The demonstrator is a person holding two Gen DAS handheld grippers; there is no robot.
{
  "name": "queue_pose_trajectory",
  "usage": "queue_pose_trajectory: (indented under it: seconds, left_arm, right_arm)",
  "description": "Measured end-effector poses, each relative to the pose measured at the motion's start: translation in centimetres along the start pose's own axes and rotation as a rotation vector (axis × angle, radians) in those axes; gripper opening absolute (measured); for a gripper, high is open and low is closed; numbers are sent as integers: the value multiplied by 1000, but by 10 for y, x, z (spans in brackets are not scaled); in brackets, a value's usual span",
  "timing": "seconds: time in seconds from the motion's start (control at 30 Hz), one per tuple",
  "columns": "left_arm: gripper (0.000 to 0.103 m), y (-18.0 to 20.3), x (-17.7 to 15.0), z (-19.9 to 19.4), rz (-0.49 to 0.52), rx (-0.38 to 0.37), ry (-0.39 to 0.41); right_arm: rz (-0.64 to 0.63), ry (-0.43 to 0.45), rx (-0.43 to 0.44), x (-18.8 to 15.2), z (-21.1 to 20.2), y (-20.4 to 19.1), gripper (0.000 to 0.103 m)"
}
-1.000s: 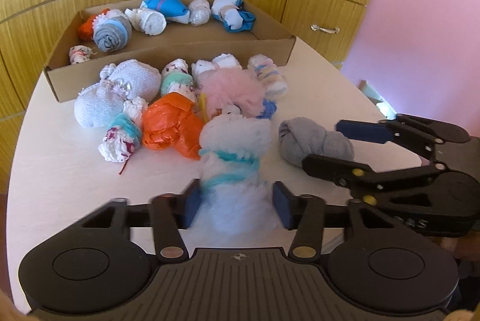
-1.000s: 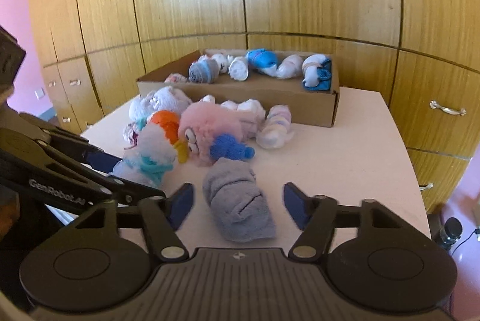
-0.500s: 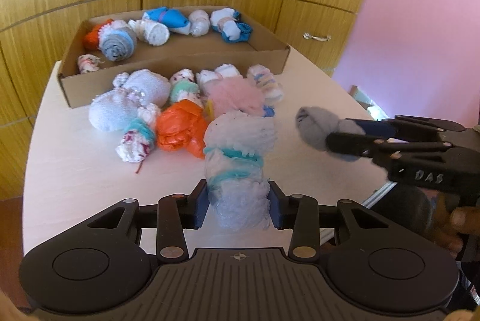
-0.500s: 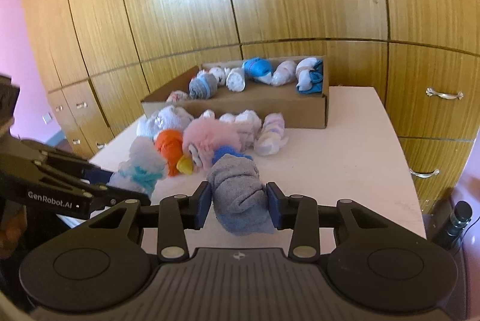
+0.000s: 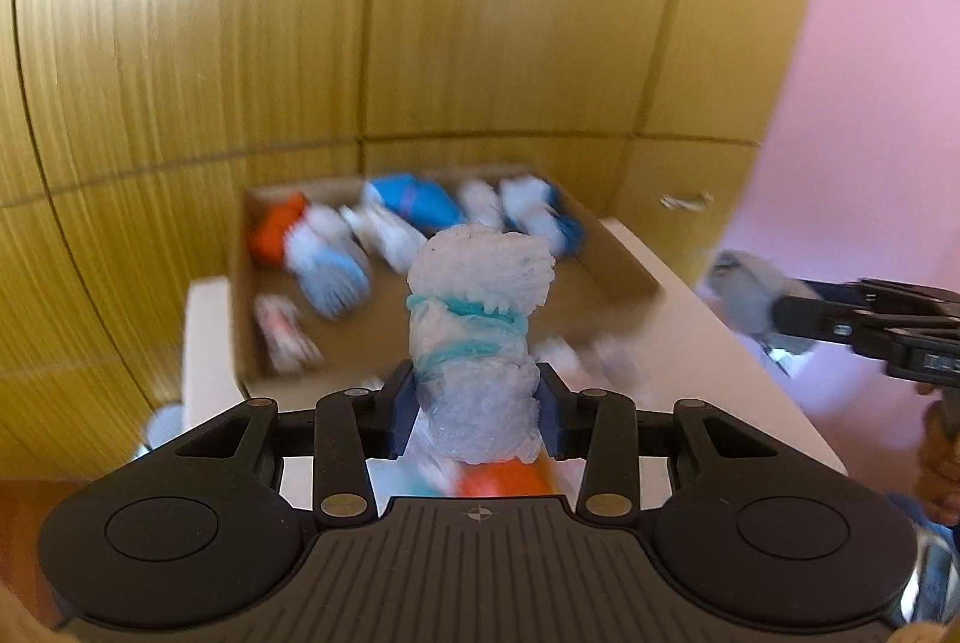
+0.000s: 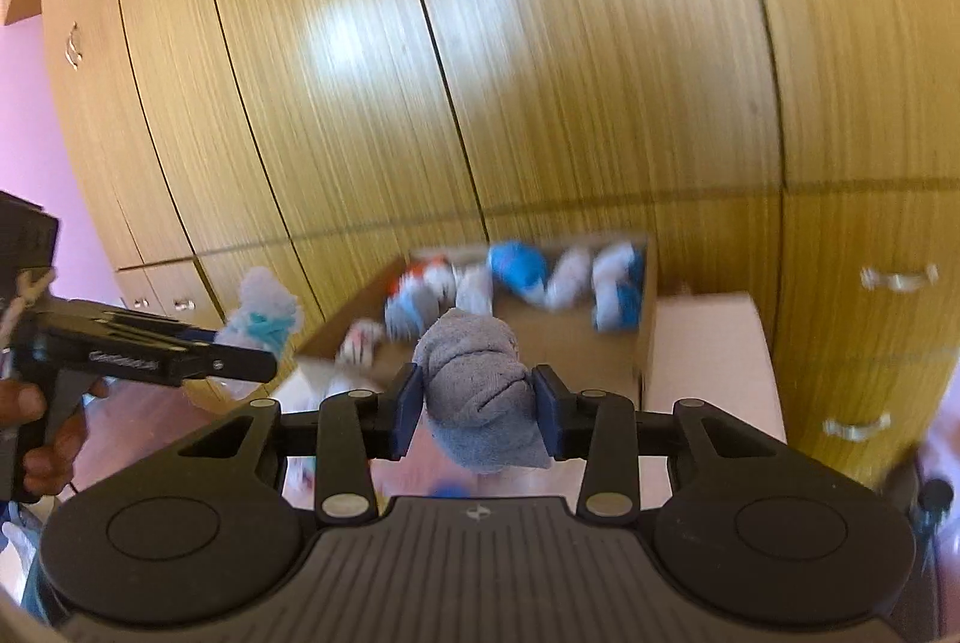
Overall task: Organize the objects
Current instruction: 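Carry both held socks into the box, lower them in, open both tools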
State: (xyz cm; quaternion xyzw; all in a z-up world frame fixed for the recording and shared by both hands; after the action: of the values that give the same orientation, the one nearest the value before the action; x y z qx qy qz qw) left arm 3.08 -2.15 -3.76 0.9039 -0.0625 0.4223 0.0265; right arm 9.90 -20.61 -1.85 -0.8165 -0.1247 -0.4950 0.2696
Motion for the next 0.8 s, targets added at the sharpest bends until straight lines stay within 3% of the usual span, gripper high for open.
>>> queue_pose_trajectory:
  seconds: [0.23,0.63,0.8]
  left_arm:
    - [47,-18,42,65,4,42,-72]
    - [48,-23,4,131,153,52,-268]
    - [48,-32,5,146,252,127,-281]
  right_arm:
    - [17,-64,64,36,73,14,36]
    - [-6,-270,92,-6,179,24,36]
    - [-8,-314,92,-19,210,26,36]
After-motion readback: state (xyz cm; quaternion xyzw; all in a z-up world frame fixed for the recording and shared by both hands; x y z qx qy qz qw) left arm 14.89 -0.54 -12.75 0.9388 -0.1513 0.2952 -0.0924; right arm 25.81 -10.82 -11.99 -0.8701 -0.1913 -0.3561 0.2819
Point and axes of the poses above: each gripper's, at about its wrist camera, not at the fingertips, and z roughly the way its jaws point, y to its right, x to its top, the point moved 10 cm from there along z, roughly the way its jaws point, and after that the axes turned 11 degrees about x, right-handed, at the moved point
